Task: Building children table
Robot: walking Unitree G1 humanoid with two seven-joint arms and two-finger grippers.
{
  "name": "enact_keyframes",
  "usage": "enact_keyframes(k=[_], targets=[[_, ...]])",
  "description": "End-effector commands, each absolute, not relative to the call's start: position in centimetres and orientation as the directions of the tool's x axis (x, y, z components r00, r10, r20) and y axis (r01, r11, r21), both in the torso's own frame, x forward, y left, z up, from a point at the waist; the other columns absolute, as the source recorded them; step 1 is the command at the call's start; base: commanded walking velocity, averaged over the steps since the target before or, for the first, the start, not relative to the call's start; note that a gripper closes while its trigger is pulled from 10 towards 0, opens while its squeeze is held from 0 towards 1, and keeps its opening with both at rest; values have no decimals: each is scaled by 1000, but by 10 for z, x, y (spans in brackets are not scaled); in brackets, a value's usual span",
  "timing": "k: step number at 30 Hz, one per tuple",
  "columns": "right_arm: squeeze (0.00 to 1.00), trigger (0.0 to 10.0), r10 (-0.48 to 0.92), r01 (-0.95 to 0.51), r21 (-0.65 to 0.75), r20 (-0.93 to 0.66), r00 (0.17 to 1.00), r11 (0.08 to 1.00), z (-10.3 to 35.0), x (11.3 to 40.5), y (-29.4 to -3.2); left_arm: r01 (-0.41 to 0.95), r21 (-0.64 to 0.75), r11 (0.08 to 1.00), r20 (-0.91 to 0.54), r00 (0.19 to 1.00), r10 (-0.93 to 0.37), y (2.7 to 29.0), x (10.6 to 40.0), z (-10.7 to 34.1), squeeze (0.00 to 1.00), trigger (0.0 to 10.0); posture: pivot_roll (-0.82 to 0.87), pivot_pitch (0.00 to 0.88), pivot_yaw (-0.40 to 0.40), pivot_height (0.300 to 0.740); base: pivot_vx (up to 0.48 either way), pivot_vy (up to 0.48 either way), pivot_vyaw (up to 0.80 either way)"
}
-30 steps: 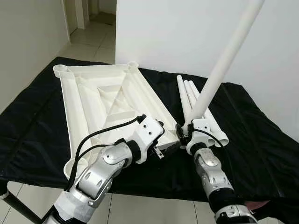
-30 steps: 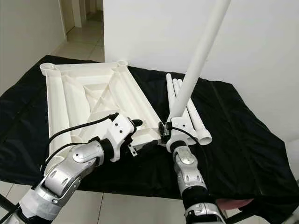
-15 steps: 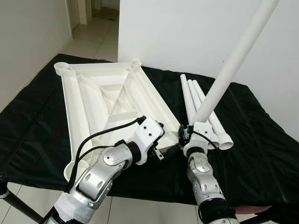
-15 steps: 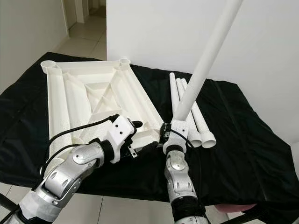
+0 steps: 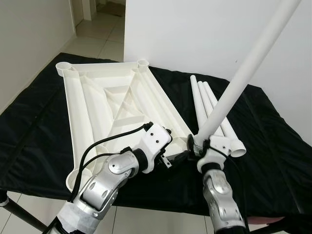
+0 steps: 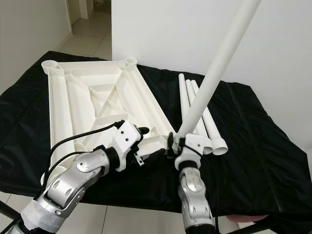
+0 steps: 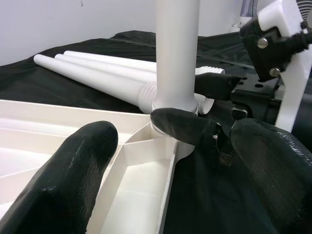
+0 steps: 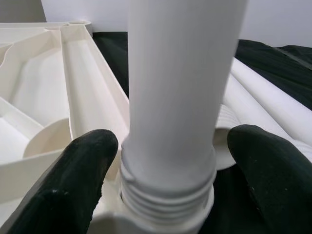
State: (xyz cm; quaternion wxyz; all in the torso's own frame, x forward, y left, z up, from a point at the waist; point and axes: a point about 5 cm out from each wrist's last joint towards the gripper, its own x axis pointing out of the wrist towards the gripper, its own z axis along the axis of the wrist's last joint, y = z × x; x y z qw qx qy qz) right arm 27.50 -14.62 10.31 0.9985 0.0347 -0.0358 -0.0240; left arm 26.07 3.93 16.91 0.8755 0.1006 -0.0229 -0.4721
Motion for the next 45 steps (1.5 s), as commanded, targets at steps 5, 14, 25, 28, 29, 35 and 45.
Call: enact_keyframes(k=[5,14,25,28,29,35,45], targets=[[0,10000,-22,18,51,80,997,999,106,265,-151,844,202,496,-64,517,-854,36,257,170,0,10000,26,0,-141,740,0,0,0],[0,4078,95,-98,25,95,991,995,110,249,-146,838,217,501,-58,523,-850,38,263,173,0,10000,15,0,-136,740,0,0,0],[0,10000,201,-205,40,88,976,978,113,251,-142,801,253,542,-44,569,-821,49,278,181,0,10000,14,0,-138,740,0,0,0],[0,10000,222,-226,46,92,971,973,115,252,-141,800,253,543,-43,570,-820,49,278,181,0,10000,14,0,-138,740,0,0,0],[0,10000,222,-226,46,92,971,973,115,252,-141,800,253,543,-43,570,-820,49,278,181,0,10000,14,0,-138,740,0,0,0],[0,10000,271,-275,45,83,959,960,116,260,-144,798,258,545,-39,572,-820,49,281,182,0,10000,18,0,-138,740,0,0,0],[0,10000,42,-46,42,75,996,998,116,272,-178,794,260,550,-36,577,-816,50,282,183,0,10000,18,0,-133,740,0,0,0]])
